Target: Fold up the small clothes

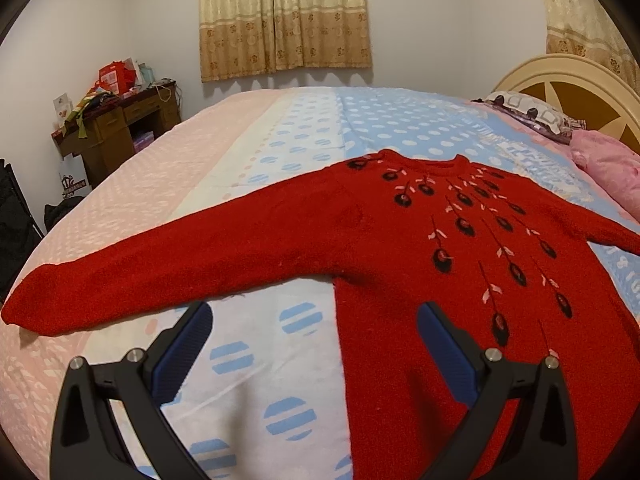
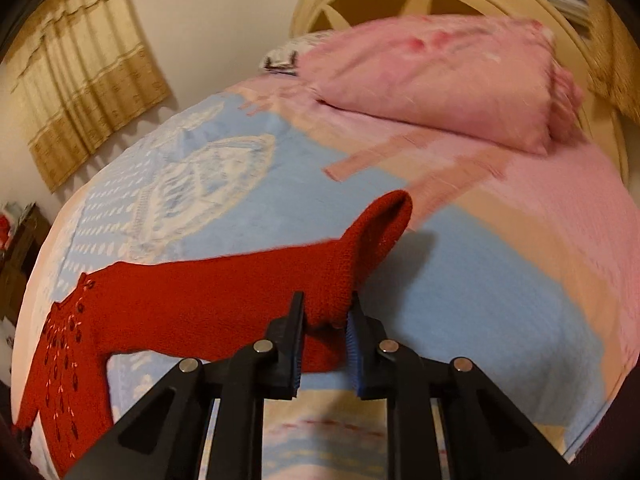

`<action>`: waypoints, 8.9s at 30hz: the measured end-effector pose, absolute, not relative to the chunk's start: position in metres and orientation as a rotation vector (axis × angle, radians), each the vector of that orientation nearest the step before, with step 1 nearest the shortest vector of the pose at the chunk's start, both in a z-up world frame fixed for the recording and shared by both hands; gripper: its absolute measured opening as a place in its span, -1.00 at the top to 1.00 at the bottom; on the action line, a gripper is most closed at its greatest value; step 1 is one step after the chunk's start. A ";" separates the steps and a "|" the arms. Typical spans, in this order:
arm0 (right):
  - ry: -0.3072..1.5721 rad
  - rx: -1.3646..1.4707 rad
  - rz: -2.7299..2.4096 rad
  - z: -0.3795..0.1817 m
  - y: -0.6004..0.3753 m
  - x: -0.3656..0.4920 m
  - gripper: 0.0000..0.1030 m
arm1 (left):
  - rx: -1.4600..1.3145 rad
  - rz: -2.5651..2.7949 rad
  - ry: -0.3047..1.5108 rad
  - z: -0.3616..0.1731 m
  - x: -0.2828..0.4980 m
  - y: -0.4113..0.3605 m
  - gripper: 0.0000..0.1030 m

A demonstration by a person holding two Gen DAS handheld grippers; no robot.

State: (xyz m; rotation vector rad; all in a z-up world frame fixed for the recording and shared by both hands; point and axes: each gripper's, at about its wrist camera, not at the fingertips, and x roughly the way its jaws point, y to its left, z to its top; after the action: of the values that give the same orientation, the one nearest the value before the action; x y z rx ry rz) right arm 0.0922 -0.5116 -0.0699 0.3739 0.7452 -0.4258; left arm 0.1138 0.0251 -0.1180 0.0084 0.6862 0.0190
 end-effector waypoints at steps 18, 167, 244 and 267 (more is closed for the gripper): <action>0.700 0.106 -0.061 -0.008 -0.314 0.190 0.66 | -0.053 -0.033 0.682 -0.118 0.110 0.034 -1.00; 0.866 0.065 0.256 -0.131 -0.220 0.220 -0.48 | 0.088 0.064 0.801 -0.144 0.212 0.027 -0.91; 0.742 0.074 0.080 -0.134 -0.295 0.133 -0.49 | -0.515 -0.042 0.580 -0.034 0.196 0.151 0.74; 0.773 0.077 0.102 -0.139 -0.293 0.135 -0.49 | -0.430 -0.377 0.584 0.005 0.246 -0.055 0.74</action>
State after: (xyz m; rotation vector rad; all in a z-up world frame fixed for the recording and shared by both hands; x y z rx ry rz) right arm 0.1352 -0.2934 -0.1387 0.0766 0.7730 0.1015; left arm 0.2455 -0.0553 0.0047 -0.4298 0.5837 -0.3772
